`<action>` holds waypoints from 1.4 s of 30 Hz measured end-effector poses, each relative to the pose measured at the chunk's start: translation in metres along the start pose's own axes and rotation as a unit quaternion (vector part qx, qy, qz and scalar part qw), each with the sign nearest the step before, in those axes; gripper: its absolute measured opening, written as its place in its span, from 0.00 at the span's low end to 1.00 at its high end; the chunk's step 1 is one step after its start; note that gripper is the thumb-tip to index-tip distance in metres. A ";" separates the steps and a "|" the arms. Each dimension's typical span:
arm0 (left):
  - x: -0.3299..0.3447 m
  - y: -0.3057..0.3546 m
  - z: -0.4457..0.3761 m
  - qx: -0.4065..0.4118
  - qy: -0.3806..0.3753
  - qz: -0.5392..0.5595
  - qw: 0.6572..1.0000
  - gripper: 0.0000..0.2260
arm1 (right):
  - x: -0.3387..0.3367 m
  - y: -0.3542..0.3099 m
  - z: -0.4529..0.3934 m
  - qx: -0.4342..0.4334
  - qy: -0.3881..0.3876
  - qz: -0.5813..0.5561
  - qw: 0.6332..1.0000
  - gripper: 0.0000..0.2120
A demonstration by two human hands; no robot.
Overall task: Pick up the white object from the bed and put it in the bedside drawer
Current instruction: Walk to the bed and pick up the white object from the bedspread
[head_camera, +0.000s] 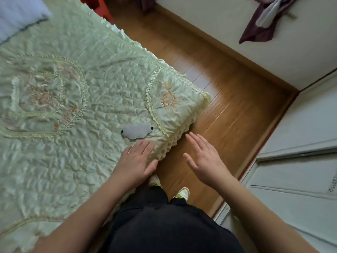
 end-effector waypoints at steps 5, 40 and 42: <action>0.004 -0.065 0.029 -0.120 0.011 0.002 0.993 0.30 | 0.027 -0.075 -0.063 -0.105 -0.057 0.045 0.992 0.31; 0.134 -0.230 -0.097 -0.374 0.060 0.152 0.913 0.29 | 0.228 -0.142 -0.336 -0.263 -0.233 0.196 0.915 0.31; 0.163 -0.237 -0.105 -0.385 0.056 0.168 0.906 0.30 | 0.259 -0.137 -0.346 -0.251 -0.232 0.191 0.920 0.31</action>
Point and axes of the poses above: each hand's wrist, its own z-axis away from the middle knuckle, its own x-axis out of the palm, y = z × x, the point moved 7 cm from there along -z, towards the middle knuckle, and after that the axes turned 14 degrees about x, right-handed, at the moved point
